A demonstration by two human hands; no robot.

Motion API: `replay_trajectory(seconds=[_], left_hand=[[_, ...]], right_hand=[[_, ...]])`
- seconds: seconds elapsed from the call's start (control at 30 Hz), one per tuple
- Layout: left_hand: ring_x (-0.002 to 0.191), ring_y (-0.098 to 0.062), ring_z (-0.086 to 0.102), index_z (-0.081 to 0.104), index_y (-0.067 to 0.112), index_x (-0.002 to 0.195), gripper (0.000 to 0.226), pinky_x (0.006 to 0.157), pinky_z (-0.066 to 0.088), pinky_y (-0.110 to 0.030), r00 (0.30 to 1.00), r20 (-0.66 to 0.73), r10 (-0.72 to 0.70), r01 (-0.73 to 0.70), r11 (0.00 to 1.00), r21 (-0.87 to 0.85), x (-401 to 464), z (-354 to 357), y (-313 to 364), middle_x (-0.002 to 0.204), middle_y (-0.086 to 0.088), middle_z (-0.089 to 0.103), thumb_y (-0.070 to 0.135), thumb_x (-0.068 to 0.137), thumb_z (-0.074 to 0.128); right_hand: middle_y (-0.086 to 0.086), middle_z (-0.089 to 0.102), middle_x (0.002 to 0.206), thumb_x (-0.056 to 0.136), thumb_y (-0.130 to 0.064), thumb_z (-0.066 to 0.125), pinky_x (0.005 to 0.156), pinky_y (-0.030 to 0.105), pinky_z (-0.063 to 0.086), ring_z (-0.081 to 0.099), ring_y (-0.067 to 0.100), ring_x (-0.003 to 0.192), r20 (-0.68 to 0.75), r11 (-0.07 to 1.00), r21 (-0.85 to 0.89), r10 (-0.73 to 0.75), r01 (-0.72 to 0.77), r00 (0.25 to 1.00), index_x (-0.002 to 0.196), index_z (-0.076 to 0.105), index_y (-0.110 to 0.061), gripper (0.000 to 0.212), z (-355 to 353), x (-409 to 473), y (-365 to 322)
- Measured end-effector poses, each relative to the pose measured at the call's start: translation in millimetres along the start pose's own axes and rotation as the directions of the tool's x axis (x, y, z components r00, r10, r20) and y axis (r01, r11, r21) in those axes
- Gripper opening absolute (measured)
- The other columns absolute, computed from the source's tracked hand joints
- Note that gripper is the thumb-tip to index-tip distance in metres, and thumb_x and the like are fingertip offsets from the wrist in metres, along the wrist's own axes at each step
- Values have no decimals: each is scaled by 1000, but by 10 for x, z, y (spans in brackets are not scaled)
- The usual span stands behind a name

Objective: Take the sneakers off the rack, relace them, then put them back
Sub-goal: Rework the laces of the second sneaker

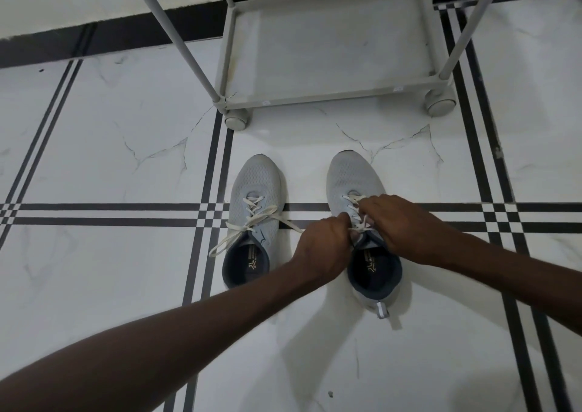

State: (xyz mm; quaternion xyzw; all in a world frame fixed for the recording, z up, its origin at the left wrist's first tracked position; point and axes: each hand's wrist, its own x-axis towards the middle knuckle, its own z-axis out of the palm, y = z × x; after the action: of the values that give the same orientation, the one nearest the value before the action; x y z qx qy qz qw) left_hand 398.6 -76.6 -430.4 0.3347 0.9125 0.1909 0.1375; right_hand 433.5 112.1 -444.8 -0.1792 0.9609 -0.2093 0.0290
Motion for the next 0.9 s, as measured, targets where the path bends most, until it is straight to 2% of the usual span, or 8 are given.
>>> replay_trajectory(seconds=[0.1,0.2,0.33,0.43,0.6,0.77,0.83,0.9], left_hand=[[78,-42,65,56,1,108,26,59,34,-34,1000,31,7,-9,999,45,-27,-7,14,90,-21,71,25,99,47],[77,-38,67,59,5,112,23,59,34,-31,996,66,66,-76,984,159,-41,-90,-10,89,-18,72,22,98,50],[78,-30,64,59,19,116,24,58,31,-31,984,165,72,-121,944,308,-97,-217,-77,92,-10,70,21,98,43],[71,-26,57,56,21,118,24,57,29,-32,983,173,53,-109,939,327,-109,-268,-81,91,-8,69,25,101,40],[70,-30,65,54,18,109,21,55,31,-33,991,119,59,-98,929,356,-71,-277,-218,85,-7,71,32,101,41],[54,-33,60,59,14,97,17,45,16,-28,985,96,143,-166,931,324,-72,-309,-348,68,-10,69,28,96,49],[54,-34,61,61,13,93,20,46,22,-26,984,85,154,-172,945,277,-113,-287,-389,66,-11,68,29,96,48],[62,-34,63,60,14,93,34,51,32,-30,984,118,134,-159,960,231,-155,-282,-380,73,-11,69,37,99,36]], right_hand=[[7,70,79,93,-32,53,54,36,51,62,26,60,36,999,-14,51,-51,998,122,41,-19,34,-13,-65,-20],[6,69,75,96,-45,36,54,36,51,63,26,60,91,994,-98,65,-56,994,109,50,-22,31,-51,-51,-1],[4,70,74,94,-46,44,58,37,53,65,28,64,212,983,-183,39,1,977,85,61,-25,29,-53,-2,5],[6,71,73,92,-41,47,55,35,51,65,30,62,182,983,-182,44,-10,982,85,65,-23,26,-49,27,28],[4,71,70,90,-34,57,50,33,51,65,27,56,110,980,-195,-17,38,994,85,63,-23,13,-57,220,51],[0,70,66,85,-29,57,42,32,47,63,24,51,72,975,-203,-78,91,994,79,57,-26,7,-58,338,34],[1,67,61,88,-35,50,40,30,42,60,24,47,50,974,-201,-97,105,994,76,53,-23,17,-48,347,-28],[1,65,64,94,-45,37,43,28,36,59,25,49,4,987,-144,-72,72,997,77,53,-20,34,-39,339,-118]])
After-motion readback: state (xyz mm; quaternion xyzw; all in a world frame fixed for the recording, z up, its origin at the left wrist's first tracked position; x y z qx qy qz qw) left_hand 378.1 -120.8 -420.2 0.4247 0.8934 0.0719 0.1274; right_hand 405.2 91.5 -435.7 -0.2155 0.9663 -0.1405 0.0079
